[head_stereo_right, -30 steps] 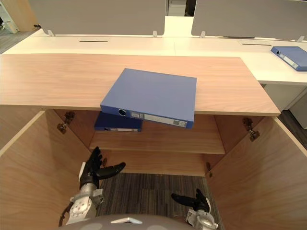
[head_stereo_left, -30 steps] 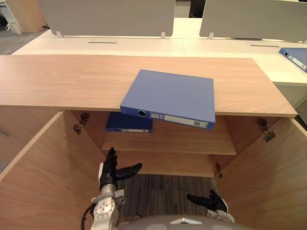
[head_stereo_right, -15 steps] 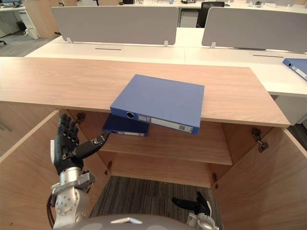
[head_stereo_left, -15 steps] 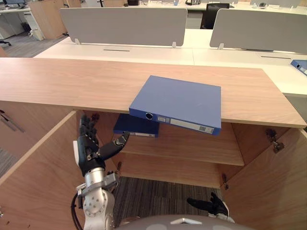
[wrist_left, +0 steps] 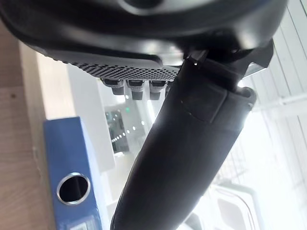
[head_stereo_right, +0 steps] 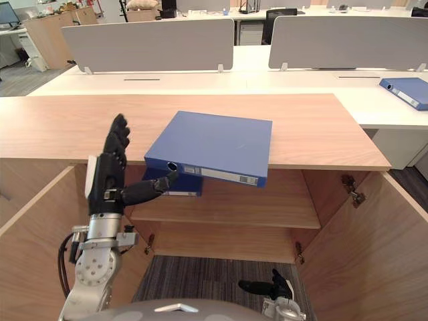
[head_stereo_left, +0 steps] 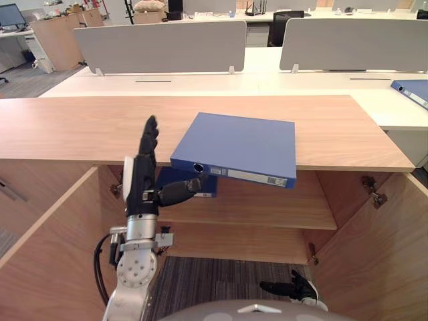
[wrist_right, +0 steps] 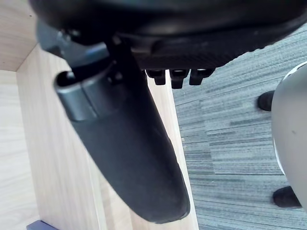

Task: Walk over to the cabinet, pick up the folder, carry it to the office cabinet, place the folder inside the office cabinet, then close the office cabinet door

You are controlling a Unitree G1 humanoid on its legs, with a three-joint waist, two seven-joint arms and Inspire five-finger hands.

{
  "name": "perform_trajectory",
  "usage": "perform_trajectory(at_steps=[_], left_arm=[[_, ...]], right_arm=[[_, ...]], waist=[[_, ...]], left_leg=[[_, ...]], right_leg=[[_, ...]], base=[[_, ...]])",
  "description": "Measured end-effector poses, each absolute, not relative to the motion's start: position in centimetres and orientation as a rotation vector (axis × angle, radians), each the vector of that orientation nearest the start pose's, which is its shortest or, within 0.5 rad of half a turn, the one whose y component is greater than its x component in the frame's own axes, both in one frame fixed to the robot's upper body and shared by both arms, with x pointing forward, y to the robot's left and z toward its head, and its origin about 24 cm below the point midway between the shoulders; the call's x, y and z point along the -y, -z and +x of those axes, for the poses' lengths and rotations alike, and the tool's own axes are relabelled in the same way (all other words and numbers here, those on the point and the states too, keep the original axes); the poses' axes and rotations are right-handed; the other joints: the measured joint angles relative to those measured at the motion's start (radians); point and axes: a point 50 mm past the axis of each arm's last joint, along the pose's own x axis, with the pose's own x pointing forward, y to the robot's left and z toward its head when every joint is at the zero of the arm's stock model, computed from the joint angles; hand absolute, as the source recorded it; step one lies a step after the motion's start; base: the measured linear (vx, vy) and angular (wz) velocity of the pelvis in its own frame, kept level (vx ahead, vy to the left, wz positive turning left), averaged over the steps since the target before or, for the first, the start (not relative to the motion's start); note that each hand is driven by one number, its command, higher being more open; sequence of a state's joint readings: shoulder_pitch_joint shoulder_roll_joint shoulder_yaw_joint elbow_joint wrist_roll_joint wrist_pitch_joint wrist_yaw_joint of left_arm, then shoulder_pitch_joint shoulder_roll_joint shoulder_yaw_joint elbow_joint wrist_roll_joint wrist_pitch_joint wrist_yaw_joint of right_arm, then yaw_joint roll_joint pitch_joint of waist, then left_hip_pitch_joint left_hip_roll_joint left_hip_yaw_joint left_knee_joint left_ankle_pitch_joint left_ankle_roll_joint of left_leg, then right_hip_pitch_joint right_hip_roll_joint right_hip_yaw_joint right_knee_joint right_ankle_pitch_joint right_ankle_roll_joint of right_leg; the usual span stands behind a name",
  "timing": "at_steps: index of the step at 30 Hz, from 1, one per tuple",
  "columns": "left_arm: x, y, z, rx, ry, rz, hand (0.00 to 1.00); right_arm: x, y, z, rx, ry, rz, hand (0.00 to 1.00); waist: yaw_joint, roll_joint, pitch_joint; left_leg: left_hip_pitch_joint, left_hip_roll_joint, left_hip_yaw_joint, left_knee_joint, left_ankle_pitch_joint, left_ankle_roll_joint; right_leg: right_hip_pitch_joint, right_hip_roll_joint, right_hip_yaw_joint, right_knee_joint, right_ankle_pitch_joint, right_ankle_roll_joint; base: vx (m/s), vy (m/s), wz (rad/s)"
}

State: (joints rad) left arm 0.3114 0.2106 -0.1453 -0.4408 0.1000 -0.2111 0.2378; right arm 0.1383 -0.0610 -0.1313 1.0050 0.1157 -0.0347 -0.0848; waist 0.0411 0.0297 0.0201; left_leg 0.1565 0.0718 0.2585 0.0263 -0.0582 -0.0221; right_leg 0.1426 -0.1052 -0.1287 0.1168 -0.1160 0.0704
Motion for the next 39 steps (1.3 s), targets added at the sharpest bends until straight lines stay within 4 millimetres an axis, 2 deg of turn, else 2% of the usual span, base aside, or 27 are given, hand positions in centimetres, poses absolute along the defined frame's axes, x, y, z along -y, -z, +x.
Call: perform_trajectory(at_steps=[5,8,16,19,25,30,31,39], left_arm=[[-14.2,-10.9,19.4,0.449,0.043,0.319,1.00],[-13.3,-11.2,19.6,0.501,0.114,0.471,1.00],[-10.5,-10.8,20.1,0.579,0.299,0.681,1.00],[-10.4,-10.1,20.4,0.570,0.312,0.750,1.00],[-10.0,-8.0,21.0,0.535,0.347,0.893,1.00],[-10.1,-7.9,21.1,0.555,0.308,0.939,1.00],[-10.1,-7.8,21.1,0.561,0.298,0.957,0.00],[-9.8,-8.0,22.2,0.574,0.189,0.982,0.00]], right_arm=[[20.2,16.2,8.2,-1.106,0.320,0.057,1.00],[20.2,16.2,8.5,-1.103,0.315,0.054,1.00],[20.3,16.1,8.8,-1.098,0.304,0.042,1.00],[20.2,16.1,9.0,-1.095,0.296,0.037,1.00],[20.2,16.1,9.1,-1.091,0.290,0.027,1.00],[20.3,16.1,9.1,-1.092,0.299,0.021,1.00],[20.3,16.1,9.1,-1.093,0.299,0.021,1.00],[20.3,16.1,8.8,-1.100,0.303,0.020,1.00]], waist=[[-0.010,0.009,-0.002],[-0.019,0.010,-0.002],[-0.027,0.015,-0.003],[-0.045,0.015,-0.003],[-0.046,0.013,0.002],[-0.047,0.010,0.005],[-0.047,0.008,0.007],[-0.048,-0.007,0.017]], left_leg=[[0.006,-0.001,0.001,0.001,-0.004,0.002],[0.010,-0.001,0.008,0.001,-0.009,-0.001],[0.013,-0.004,-0.004,0.002,-0.021,0.005],[0.014,-0.004,-0.006,0.007,-0.029,0.010],[0.037,-0.012,-0.009,-0.022,-0.028,0.011],[0.058,-0.021,-0.019,-0.062,-0.018,0.011],[0.065,-0.022,-0.019,-0.070,-0.018,0.011],[0.093,-0.027,-0.020,-0.099,-0.018,0.011]], right_leg=[[-0.002,0.003,0.028,-0.005,0.000,-0.001],[-0.004,0.004,0.042,-0.010,0.000,-0.001],[-0.020,0.007,0.083,-0.010,0.000,0.000],[-0.019,0.007,0.091,-0.010,0.000,0.000],[-0.009,0.005,0.091,-0.024,0.001,-0.010],[0.008,0.001,0.076,-0.043,-0.001,-0.014],[0.015,0.001,0.074,-0.049,-0.001,-0.014],[0.042,0.001,0.073,-0.065,-0.001,-0.018]], base=[[0.01,0.005,-0.04],[-0.01,0.007,-0.08],[0.01,0.006,-0.15],[0.03,0.001,-0.09],[0.00,0.001,-0.01],[0.03,0.001,0.07],[0.04,-0.009,0.03],[0.02,-0.014,0.01]])
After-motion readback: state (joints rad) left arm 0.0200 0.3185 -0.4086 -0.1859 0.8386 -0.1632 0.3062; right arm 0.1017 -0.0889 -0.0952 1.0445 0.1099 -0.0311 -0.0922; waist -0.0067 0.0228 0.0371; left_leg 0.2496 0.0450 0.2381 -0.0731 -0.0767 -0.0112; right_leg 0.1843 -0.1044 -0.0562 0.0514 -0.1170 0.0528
